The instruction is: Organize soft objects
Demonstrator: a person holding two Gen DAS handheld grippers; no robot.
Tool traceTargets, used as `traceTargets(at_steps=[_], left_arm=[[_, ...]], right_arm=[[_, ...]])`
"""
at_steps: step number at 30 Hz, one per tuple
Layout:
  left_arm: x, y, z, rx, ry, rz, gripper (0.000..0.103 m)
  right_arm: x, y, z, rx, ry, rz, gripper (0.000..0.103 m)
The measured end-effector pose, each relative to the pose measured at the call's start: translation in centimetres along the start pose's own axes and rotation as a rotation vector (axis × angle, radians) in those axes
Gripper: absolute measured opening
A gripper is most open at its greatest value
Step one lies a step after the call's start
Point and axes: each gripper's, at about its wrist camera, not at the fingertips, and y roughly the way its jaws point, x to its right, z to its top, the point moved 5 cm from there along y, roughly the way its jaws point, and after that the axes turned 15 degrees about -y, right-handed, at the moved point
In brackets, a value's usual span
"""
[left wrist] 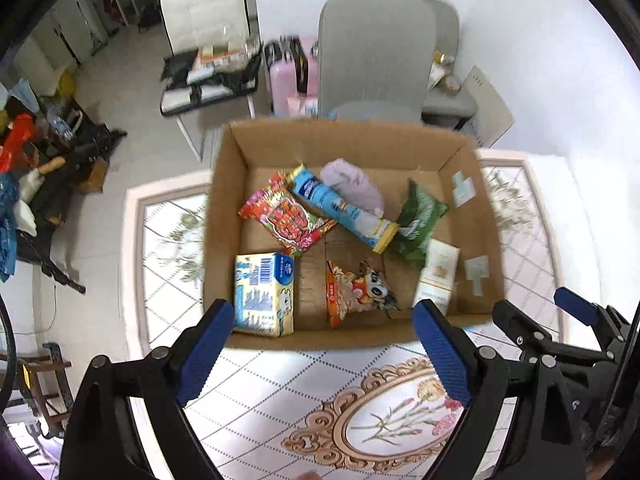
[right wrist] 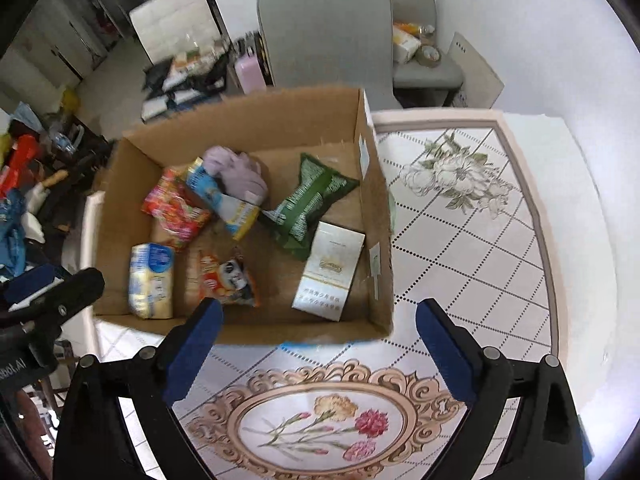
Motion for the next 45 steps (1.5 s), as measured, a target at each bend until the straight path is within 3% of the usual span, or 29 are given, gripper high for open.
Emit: traceTargets(at_steps=[10,17,23,30,32,45], left_arm=[[-1.0,-15.9,-4.5,0.211,-0.001,-0.015,0.092],[-1.9,-22.9,-7.6,0.331,-0.009,0.030,0.092],[-2.5,-25.0,-9.7,0.326,-0.041,0.005,0.092],[-3.2,-26.7,-10.8,0.373,-0.069,0.046,0.092],[-3.3,-26.9,-10.9,0.391,-0.076,0.062,0.092],[-3.4,-27.8,-11.3,0.432,-0.110,0.068,0.092]], right_arm=[[-2.2,-18.8,-3.9,0.252,-0.058,-0.060,0.099],[-2.9,-26.8,-7.7,0.344,-0.072,-0.077,0.099],[-4.1,-30.4,-10.0,0.372,-0.104,-0.089,0.099],[-3.8,-32.9,-11.1,0.418,-0.105,-0.138,0.099],[-3.4,-33.2,-11.1,0.428,-0.094,-0.148,0.103],[-3.4,-33.1,-10.9,0.425,-0.105,-0.157,0.103]])
